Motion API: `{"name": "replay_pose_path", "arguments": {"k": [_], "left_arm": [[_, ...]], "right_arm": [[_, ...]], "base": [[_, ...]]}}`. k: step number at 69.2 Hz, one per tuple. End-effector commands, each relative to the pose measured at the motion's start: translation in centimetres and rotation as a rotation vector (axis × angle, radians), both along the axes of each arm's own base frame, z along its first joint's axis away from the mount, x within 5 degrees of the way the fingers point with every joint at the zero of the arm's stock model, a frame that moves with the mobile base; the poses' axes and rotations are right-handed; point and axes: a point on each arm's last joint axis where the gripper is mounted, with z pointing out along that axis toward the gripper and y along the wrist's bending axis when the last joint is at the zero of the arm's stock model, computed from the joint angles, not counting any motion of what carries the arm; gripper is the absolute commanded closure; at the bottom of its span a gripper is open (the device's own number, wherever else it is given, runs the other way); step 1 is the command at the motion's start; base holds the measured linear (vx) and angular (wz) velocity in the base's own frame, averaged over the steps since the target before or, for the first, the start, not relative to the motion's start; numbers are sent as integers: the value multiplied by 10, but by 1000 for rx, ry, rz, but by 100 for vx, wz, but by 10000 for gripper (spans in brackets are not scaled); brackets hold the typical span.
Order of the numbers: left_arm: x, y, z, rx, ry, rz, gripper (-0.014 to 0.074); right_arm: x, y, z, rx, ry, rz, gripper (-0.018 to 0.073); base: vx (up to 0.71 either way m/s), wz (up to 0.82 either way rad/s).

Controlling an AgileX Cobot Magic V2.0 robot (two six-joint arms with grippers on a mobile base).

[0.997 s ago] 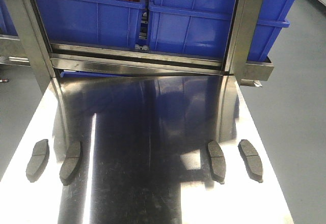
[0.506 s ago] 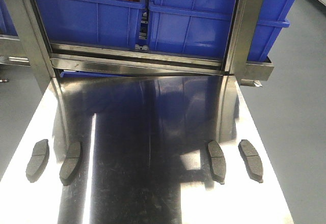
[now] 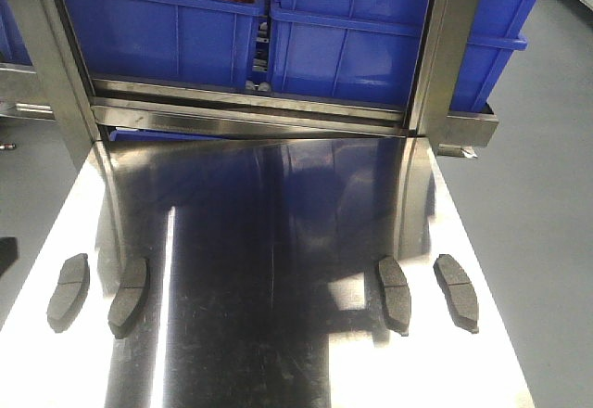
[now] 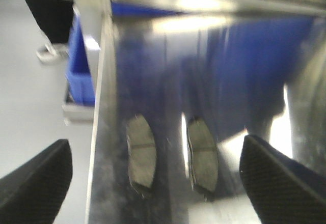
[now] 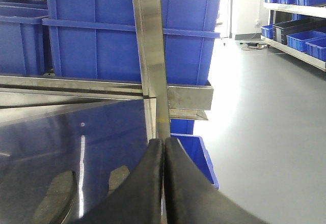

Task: Move and align brake pads A on conveyor
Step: 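Lower the left gripper onto the outermost brake pad and close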

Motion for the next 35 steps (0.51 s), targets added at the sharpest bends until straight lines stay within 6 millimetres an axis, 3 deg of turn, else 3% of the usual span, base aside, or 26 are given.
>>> {"name": "replay_pose_path", "arguments": {"k": [1,17,35], "left_arm": [[25,0,10,-1,-52,-2,-18],[84,-8,15,-48,26,-6,-18],[135,-16,-7,-11,204,69,-17]], "right_arm": [[0,0,0,-9,-62,-7,565],[0,0,0,-9,-62,-7,565],[0,0,0,-9,-62,-7,565]], "base": [[0,0],[0,0],[0,0]]}}
